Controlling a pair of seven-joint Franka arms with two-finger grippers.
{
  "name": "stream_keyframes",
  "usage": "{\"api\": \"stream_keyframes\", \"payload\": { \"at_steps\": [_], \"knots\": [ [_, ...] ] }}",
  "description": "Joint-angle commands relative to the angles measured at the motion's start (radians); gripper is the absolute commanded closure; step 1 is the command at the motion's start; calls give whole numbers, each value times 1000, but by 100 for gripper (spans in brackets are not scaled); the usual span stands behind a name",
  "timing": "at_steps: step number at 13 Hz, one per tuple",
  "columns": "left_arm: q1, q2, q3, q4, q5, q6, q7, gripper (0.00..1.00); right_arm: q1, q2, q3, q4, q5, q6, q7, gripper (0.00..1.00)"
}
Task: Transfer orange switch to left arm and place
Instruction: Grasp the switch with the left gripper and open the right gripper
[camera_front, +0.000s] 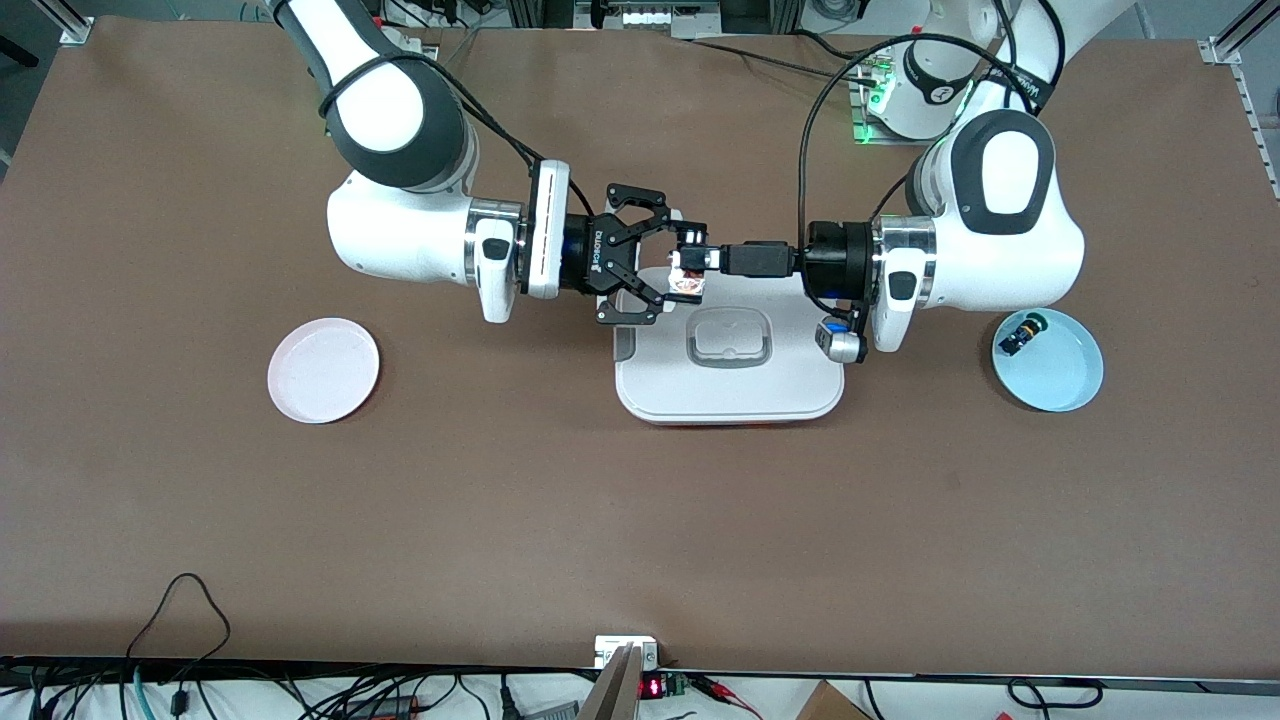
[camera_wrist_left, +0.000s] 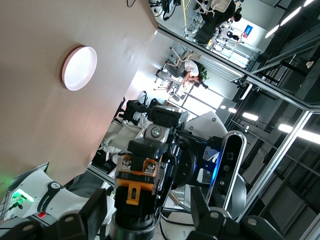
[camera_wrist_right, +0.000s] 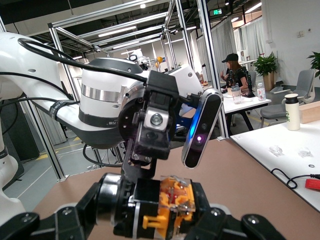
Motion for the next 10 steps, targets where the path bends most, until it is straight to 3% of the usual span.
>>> {"api": "stream_keyframes", "payload": {
  "at_steps": [1,5,6,7,9,10],
  "knots": [
    [1,-34,1,-32,-19,1,2,26,4,10,4,20,8,15,-18,88],
    [3,-34,1,-32,-19,0,8,45,4,10,4,19,8,15,-18,88],
    [3,-33,1,-32,-16,0,10,60,6,12,4,17,8,15,-18,88],
    [3,-33,1,-32,-15,0,11,64,6,10,2,17,8,15,-18,88],
    [6,-30,1,-32,-13,-5,10,97,6,10,4,17,8,15,-16,88],
    [7,-30,1,-32,-13,-6,8,100,6,10,2,17,9,15,-16,87]
  ]
}}
